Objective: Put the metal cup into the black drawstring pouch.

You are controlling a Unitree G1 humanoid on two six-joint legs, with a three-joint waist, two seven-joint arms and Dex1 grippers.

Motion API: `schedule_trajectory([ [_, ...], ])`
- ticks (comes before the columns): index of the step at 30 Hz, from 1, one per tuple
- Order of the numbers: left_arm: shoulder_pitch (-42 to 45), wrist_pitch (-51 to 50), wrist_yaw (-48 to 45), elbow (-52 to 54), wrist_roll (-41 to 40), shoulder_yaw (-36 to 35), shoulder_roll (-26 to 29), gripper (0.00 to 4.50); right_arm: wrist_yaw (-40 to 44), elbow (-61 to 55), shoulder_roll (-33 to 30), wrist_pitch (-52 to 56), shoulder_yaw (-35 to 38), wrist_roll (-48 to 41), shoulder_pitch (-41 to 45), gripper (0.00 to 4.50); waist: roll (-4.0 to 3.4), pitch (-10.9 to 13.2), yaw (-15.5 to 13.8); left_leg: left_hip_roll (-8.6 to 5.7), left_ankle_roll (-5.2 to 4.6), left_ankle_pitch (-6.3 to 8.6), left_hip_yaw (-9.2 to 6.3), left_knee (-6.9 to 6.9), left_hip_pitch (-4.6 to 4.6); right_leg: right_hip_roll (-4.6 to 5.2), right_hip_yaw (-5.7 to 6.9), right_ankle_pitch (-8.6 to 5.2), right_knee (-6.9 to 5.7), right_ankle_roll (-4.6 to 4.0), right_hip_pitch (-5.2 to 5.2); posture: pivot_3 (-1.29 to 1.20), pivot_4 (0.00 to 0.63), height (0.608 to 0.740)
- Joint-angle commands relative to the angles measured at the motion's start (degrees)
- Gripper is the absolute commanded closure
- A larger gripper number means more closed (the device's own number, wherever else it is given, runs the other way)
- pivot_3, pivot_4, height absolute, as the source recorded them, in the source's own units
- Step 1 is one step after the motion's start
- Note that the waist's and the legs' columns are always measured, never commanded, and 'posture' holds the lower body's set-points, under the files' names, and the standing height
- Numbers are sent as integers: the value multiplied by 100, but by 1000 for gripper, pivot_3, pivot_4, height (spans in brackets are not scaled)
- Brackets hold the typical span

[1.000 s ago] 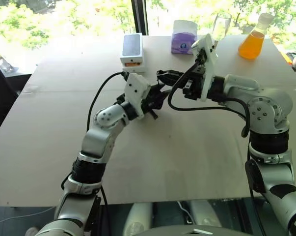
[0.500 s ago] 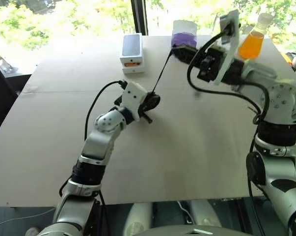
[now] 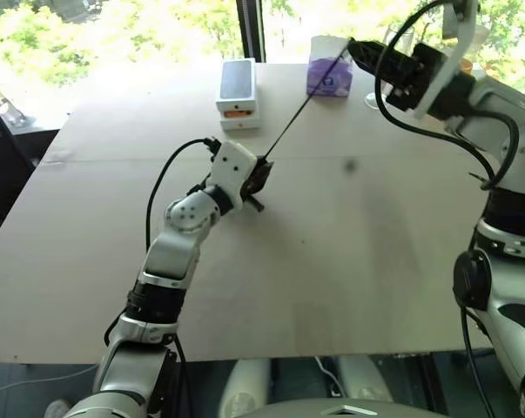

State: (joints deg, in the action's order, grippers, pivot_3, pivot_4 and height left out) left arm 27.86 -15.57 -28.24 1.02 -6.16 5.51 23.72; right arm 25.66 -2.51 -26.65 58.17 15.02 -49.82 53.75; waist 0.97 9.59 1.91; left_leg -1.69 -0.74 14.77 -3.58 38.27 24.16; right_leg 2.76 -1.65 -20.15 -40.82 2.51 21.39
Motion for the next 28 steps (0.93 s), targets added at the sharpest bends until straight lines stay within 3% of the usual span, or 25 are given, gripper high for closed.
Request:
schedule_trajectory([
  [1, -128, -167, -202, 26, -84, 113, -107, 4289, 300, -684, -462, -355, -153, 391, -825, 4500, -1, 0, -5, 0, -4, 2, -1, 7, 11, 1, 1, 0, 0, 0, 3, 0, 150, 740],
  [3, -178, -477, -423, 290, -568, 42, -327, 4289, 558, -885, -708, -641, -584, 812, -1483, 4500, -2, 0, 11, -3, -6, 1, 5, 16, 32, 0, -1, 0, -7, 0, 23, 0, 150, 740],
  [4, -215, -710, -510, 460, -859, -36, -435, 3257, 731, -930, -837, -975, -835, 1134, -1827, 4500, -1, 0, 10, -2, -7, 1, -1, 21, 41, 0, 3, 0, -6, 1, 28, 0, 150, 740],
  [6, -425, -1094, -745, 920, -1346, -190, -431, 2579, 1017, -886, -1014, -1572, -1165, 1637, -2492, 4500, -1, 0, 39, -1, -8, 1, -3, 27, 48, 0, 5, 0, -4, 1, 29, 0, 150, 740],
  [7, -561, -1293, -776, 1167, -1593, -341, -399, 1954, 1108, -869, -1121, -1868, -1295, 1910, -2771, 3888, -1, 0, 47, 0, -9, 2, -1, 28, 48, -2, 3, 0, -5, 1, 29, 0, 150, 740],
  [9, -876, -1607, -782, 1676, -2005, -680, -256, 1165, 1338, -1022, -1359, -2278, -1388, 2214, -3304, 3203, -3, 1, 64, 2, -9, 2, -1, 25, 46, -4, 1, 0, -5, 1, 28, 0, 150, 740],
  [10, -1147, -1870, -667, 1960, -2229, -993, -151, 613, 1305, -1231, -1472, -2501, -1260, 2380, -3676, 2526, -7, 2, 66, 3, -8, 1, 2, 25, 43, -5, -1, 0, -7, 1, 29, 0, 150, 740],
  [11, -1343, -2065, -575, 2160, -2387, -1209, -71, 613, 1280, -1383, -1538, -2665, -1156, 2493, -3938, 2187, -11, -1, 63, 5, -8, 1, 2, 25, 39, -7, -3, 0, -8, 1, 28, 0, 150, 740],
  [12, -1551, -1751, -562, 2244, -2370, -1408, -95, 613, 1255, -1536, -1622, -2834, -1047, 2624, -4217, 1440, -11, -1, 63, 8, -8, 1, 2, 25, 33, -8, -5, 0, -9, 1, 24, 0, 150, 740],
  [15, -2386, -1054, -925, 2378, -2113, -1804, 305, 613, 1174, -2062, -1740, -3301, -485, 2893, -5318, 574, -14, -4, 4, 9, -8, 2, -1, 24, 22, -8, -2, 0, -3, 1, 8, 0, 150, 740],
  [21, -4062, -599, -1491, 2433, -2239, -2672, 873, 613, 1336, -2952, -1020, -4156, 951, 2638, -7675, 574, -21, -1, -135, 10, -29, 16, -4, -6, -43, -5, 0, -1, 34, 0, -57, 0, 150, 740],
  [24, -4424, -466, -1613, 2420, -2282, -2865, 926, 613, 1345, -3090, -803, -4416, 1191, 2702, -8161, 574, -24, -1, -137, 10, -43, 24, -5, 1, -62, 3, 3, 14, 38, -20, -81, 0, 150, 740],
  [28, -4637, -331, -1686, 2346, -2302, -3004, 951, 613, 1375, -3116, -694, -4476, 1295, 2655, -8391, 574, -26, -6, -134, 40, -43, 26, -2, -9, -167, -3, 19, 26, 96, -36, -192, 0, 150, 740],
])
